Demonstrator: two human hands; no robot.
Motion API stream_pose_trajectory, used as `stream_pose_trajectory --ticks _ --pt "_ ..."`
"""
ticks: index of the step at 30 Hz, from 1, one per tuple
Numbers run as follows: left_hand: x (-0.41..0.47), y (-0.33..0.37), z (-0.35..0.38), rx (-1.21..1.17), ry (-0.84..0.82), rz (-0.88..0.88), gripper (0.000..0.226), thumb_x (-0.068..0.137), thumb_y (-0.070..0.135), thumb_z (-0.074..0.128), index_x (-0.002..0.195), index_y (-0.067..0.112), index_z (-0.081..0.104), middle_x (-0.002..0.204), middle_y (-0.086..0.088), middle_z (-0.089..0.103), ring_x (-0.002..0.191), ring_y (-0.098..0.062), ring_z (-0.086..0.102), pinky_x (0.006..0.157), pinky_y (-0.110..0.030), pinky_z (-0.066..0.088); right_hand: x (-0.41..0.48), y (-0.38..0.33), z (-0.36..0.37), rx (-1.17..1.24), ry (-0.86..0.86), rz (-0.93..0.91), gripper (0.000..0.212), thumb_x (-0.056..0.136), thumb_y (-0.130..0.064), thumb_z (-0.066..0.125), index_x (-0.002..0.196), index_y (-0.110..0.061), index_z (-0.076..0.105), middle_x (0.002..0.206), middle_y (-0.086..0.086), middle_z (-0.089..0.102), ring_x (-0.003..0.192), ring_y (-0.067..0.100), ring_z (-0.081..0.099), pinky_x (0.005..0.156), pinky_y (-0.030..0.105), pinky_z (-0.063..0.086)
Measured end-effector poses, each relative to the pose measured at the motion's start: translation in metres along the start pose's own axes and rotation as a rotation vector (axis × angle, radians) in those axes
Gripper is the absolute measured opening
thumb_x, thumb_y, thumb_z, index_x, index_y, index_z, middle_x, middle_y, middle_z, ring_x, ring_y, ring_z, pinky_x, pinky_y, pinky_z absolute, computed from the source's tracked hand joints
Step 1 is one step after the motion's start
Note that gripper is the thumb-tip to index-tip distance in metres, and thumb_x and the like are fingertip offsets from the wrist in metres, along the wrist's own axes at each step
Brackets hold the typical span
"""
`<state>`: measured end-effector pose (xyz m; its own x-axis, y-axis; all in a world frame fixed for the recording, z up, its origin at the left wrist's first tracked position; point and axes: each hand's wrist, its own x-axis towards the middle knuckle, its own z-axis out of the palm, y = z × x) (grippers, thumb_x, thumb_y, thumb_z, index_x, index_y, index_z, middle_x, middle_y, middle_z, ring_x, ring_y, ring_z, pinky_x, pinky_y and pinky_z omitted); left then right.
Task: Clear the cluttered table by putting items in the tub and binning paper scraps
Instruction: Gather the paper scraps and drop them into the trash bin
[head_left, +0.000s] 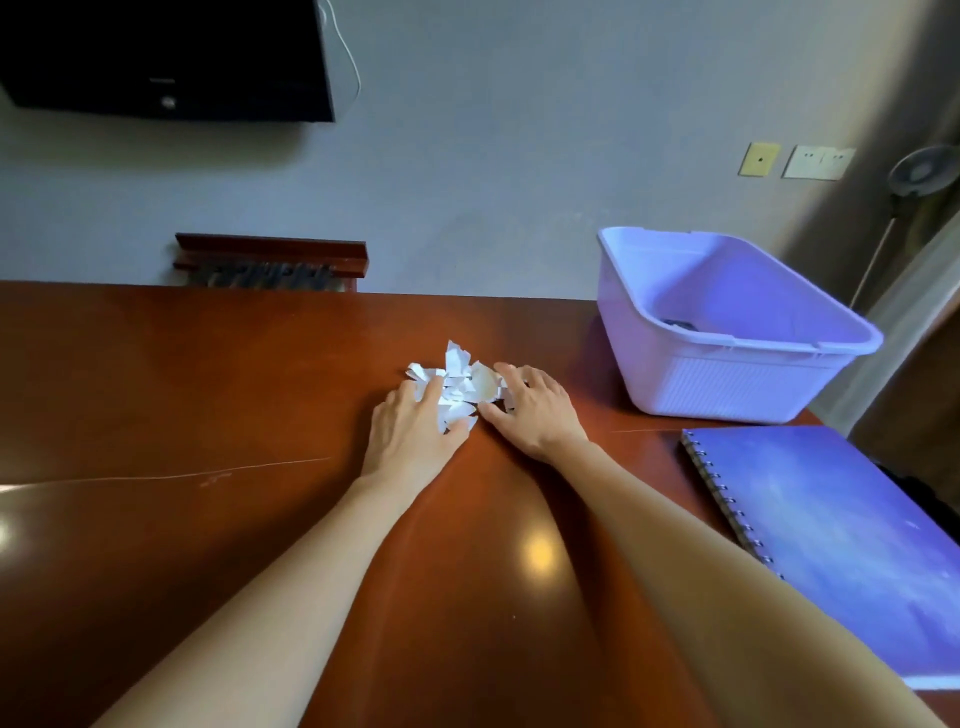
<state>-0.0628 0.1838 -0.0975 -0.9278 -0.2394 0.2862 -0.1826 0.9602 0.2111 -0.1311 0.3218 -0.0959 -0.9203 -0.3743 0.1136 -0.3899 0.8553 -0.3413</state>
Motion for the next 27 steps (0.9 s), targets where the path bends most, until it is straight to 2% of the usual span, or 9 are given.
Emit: stream_pose_trajectory --ticks 2,4,7,10,16,18,21,24,27 --pt "0.006 0.000 0.002 0.034 0.050 0.019 0.056 0.094 0.045 0.041 0.142 0.018 0.035 0.137 -0.008 0.045 0.122 -0.023 0.046 0.098 -0.032 0.039 0.005 -0.004 -0.001 -0.031 0.032 -0.027 0.043 0.092 -0.042 0.043 0.128 -0.018 0.046 0.133 0.011 0.047 0.126 0.032 0.040 0.106 0.038 0.033" --pt "0.008 0.001 0.003 0.048 0.094 0.022 0.050 0.094 0.043 0.043 0.136 0.015 0.040 0.132 -0.007 0.048 0.117 -0.022 0.048 0.092 -0.029 0.043 0.006 -0.008 -0.002 -0.104 0.103 -0.058 0.038 0.093 -0.040 0.044 0.119 -0.014 0.050 0.123 0.011 0.050 0.114 0.031 0.046 0.096 0.037 0.038" --pt "0.009 0.002 0.003 0.037 0.137 0.006 0.042 0.095 0.041 0.043 0.126 0.012 0.045 0.122 -0.006 0.052 0.112 -0.019 0.050 0.083 -0.026 0.048 0.004 -0.012 -0.003 -0.095 0.169 -0.101 0.035 0.092 -0.036 0.046 0.113 -0.009 0.051 0.114 0.011 0.051 0.108 0.029 0.048 0.084 0.036 0.044" --pt "0.007 0.005 0.003 0.026 0.168 0.026 0.037 0.097 0.036 0.040 0.120 0.009 0.051 0.118 -0.008 0.055 0.112 -0.023 0.052 0.078 -0.030 0.051 -0.002 -0.014 -0.004 -0.063 0.204 -0.123 0.025 0.093 -0.026 0.044 0.105 -0.006 0.051 0.107 0.011 0.052 0.096 0.032 0.055 0.065 0.032 0.036" --pt "-0.001 0.007 -0.002 0.030 0.153 0.036 0.038 0.099 0.021 0.041 0.135 0.010 0.046 0.136 -0.011 0.051 0.120 -0.022 0.053 0.081 -0.026 0.053 -0.013 -0.012 -0.009 -0.086 0.264 -0.038 0.025 0.098 -0.020 0.035 0.101 -0.002 0.052 0.099 0.018 0.064 0.087 0.041 0.059 0.062 0.033 0.031" --pt "-0.003 0.007 -0.006 0.017 0.166 0.015 0.032 0.098 0.016 0.045 0.125 0.004 0.055 0.123 -0.015 0.058 0.112 -0.026 0.057 0.075 -0.029 0.053 -0.020 -0.010 -0.011 -0.083 0.292 -0.005 0.024 0.099 -0.021 0.034 0.098 -0.003 0.051 0.095 0.022 0.066 0.082 0.042 0.057 0.061 0.034 0.029" --pt "-0.005 0.006 -0.009 -0.057 0.233 -0.020 0.021 0.093 0.009 0.053 0.107 -0.003 0.065 0.101 -0.020 0.066 0.095 -0.032 0.063 0.064 -0.034 0.053 -0.032 -0.007 -0.015 0.047 0.332 0.064 0.017 0.098 -0.020 0.038 0.084 -0.010 0.039 0.087 0.021 0.066 0.068 0.035 0.043 0.060 0.032 0.029" --pt "-0.008 0.007 -0.011 -0.188 0.265 -0.043 0.023 0.095 0.011 0.049 0.104 -0.005 0.064 0.099 -0.020 0.066 0.088 -0.031 0.065 0.067 -0.033 0.053 -0.039 0.000 -0.017 0.331 0.413 0.194 0.024 0.095 -0.022 0.046 0.074 -0.011 0.040 0.076 0.015 0.066 0.072 0.035 0.051 0.062 0.030 0.032" --pt "-0.013 0.017 -0.026 -0.382 0.338 -0.096 0.028 0.097 0.011 0.043 0.097 -0.008 0.063 0.092 -0.022 0.065 0.083 -0.031 0.064 0.063 -0.028 0.047 -0.054 0.000 -0.023 0.533 0.465 0.301 0.032 0.090 -0.016 0.048 0.060 -0.010 0.038 0.052 -0.002 0.046 0.066 0.027 0.043 0.062 0.029 0.029"
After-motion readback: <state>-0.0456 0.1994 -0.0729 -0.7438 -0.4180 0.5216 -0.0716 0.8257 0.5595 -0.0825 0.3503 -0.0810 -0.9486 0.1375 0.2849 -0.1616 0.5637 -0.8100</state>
